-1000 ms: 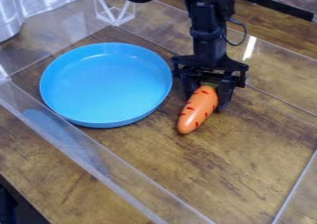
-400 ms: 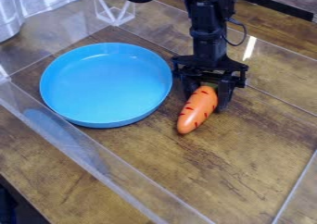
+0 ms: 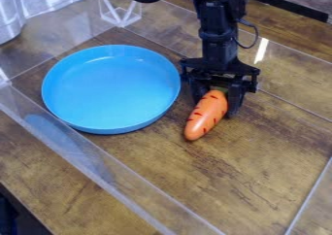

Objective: Remove the carrot from inside the blue tray and put it on the table

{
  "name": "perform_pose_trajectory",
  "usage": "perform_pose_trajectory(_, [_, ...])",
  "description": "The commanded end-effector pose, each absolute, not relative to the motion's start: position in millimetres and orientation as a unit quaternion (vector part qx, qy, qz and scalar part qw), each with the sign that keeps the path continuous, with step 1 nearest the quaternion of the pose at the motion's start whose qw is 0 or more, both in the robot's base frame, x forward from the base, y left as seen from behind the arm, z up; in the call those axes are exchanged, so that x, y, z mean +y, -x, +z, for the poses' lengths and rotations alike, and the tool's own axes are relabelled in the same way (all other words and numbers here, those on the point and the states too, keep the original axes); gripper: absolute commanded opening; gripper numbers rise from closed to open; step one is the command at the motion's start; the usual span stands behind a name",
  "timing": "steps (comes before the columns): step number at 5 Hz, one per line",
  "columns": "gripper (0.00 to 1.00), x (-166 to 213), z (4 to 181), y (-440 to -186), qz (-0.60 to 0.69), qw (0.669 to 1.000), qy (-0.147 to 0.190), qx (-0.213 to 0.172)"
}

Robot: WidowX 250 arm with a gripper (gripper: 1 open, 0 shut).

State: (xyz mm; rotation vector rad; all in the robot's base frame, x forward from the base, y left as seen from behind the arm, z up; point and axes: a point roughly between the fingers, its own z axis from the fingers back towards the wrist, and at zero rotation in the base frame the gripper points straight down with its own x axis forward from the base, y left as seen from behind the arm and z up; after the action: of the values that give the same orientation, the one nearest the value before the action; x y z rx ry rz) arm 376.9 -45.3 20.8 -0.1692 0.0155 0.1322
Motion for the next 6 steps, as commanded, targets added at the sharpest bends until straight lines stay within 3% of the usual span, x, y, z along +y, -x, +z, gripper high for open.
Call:
perform_pose_trajectory(1, [0.0,-55.7,0.9,-355.8,0.047,0.995,0.079,0.05])
perform_pose_trajectory(4, [0.0,-59.6,-2.6,-349.3,0.036,0.994,0.077,0.069])
perform_pose_trajectory(5, [1.0,-57.0,-3.5,-354.5,0.034,0.994,0.071,0.071])
perform_pose_trajectory(6, [0.0,-54.9,-2.5,-357.8,0.034,0.994,0.066,0.075])
